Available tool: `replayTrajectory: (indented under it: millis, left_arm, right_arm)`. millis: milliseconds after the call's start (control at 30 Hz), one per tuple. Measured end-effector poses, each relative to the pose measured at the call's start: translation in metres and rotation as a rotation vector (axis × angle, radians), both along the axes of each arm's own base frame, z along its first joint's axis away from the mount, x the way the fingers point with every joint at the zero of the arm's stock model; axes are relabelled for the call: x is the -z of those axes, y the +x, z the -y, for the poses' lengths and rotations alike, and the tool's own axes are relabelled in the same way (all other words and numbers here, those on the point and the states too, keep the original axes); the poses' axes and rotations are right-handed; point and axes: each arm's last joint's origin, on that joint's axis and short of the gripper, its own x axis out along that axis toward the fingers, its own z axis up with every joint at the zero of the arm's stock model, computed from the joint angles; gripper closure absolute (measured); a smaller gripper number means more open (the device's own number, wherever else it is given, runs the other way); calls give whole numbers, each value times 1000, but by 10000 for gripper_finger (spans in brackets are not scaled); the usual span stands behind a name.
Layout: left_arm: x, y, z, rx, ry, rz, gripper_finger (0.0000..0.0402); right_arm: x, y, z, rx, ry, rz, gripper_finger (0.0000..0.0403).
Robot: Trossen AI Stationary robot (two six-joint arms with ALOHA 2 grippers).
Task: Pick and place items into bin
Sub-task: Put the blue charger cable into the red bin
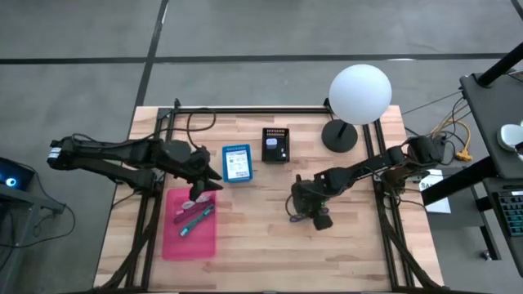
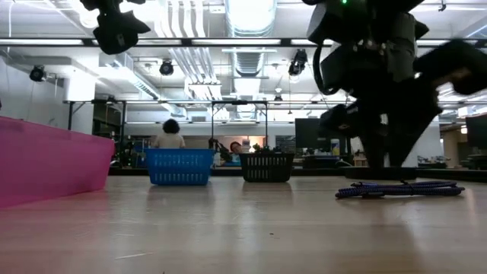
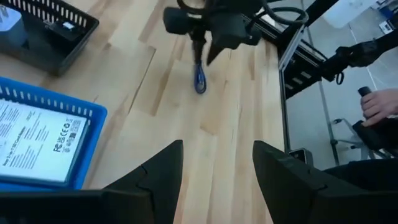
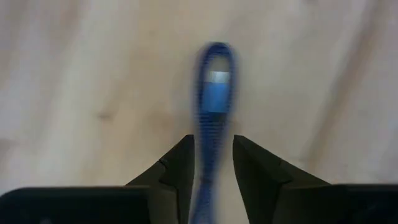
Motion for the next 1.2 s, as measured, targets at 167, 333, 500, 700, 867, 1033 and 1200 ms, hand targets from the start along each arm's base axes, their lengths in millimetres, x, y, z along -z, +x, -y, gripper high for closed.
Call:
replayTrajectory:
  millis: [167,333,500,700,867,1033,1200]
  left_arm:
    - [1,1,0,0,0,-4,224]
    - [5,5,0,0,1,-26,224]
    - [8,9,1,0,2,-44,224]
    - [11,13,1,-1,2,-61,223]
    - [11,13,1,0,2,-64,223]
    - [11,13,1,0,2,-64,223]
    - [11,13,1,0,2,-62,223]
  right_arm:
    - [2,0,-1,-6,-98,20,297]
    - [2,-1,-3,-48,-25,9,287]
    - [9,-8,-3,-77,-29,-14,279]
    - [27,-24,0,-55,-48,-79,277]
    - [32,-30,2,-14,-44,-106,310]
    - [29,-22,0,14,-26,-57,377]
    - [18,3,-5,133,73,164,387]
